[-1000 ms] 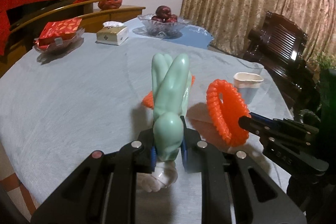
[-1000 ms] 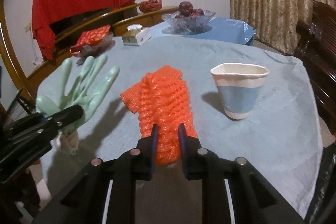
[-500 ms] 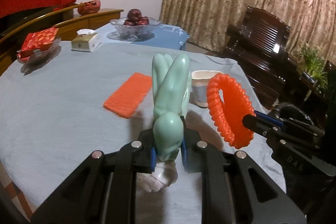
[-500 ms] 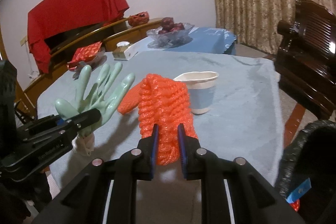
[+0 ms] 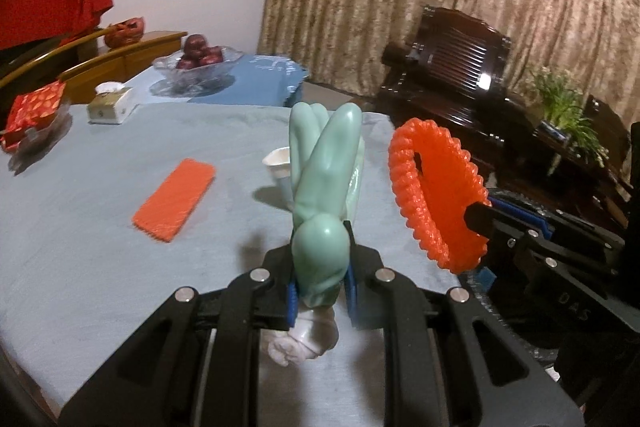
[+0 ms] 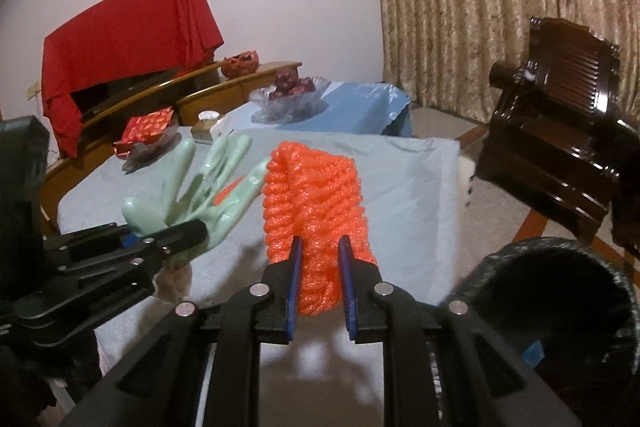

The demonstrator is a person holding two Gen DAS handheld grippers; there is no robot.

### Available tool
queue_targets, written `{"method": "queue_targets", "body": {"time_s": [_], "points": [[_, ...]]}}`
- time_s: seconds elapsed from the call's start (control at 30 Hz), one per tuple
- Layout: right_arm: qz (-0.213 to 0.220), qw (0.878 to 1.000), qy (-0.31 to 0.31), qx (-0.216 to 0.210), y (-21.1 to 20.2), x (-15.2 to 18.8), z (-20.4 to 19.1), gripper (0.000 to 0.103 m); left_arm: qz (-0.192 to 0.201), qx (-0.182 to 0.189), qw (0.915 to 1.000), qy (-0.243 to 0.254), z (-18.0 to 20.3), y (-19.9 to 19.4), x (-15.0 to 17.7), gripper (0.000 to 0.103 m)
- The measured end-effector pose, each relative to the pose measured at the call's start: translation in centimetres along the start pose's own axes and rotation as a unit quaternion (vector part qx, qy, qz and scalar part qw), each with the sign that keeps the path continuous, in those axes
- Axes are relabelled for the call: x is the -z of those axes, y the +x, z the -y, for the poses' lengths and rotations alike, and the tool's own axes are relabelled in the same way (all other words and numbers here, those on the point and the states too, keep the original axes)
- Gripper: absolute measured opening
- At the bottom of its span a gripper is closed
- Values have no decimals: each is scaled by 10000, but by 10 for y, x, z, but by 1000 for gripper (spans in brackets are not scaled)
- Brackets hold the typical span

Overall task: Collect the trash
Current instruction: 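Carry the green glove and orange mesh in both tools over the trash bin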

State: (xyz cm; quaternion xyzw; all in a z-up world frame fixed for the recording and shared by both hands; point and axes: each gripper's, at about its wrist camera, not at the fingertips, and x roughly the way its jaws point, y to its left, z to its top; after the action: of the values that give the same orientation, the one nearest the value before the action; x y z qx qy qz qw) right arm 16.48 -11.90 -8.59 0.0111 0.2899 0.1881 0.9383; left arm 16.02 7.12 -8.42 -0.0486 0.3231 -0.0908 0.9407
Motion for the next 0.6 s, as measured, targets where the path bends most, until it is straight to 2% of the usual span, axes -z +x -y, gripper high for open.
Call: {"method": "queue_targets", "body": {"time_s": [0.27, 0.6], "points": [[169, 9979, 297, 554, -39, 8, 50, 18, 9, 450, 9986, 265, 51, 6, -5, 17], [246, 9900, 613, 1250, -83, 27, 104, 18, -121, 1179, 9906, 687, 129, 25, 2, 17]]}}
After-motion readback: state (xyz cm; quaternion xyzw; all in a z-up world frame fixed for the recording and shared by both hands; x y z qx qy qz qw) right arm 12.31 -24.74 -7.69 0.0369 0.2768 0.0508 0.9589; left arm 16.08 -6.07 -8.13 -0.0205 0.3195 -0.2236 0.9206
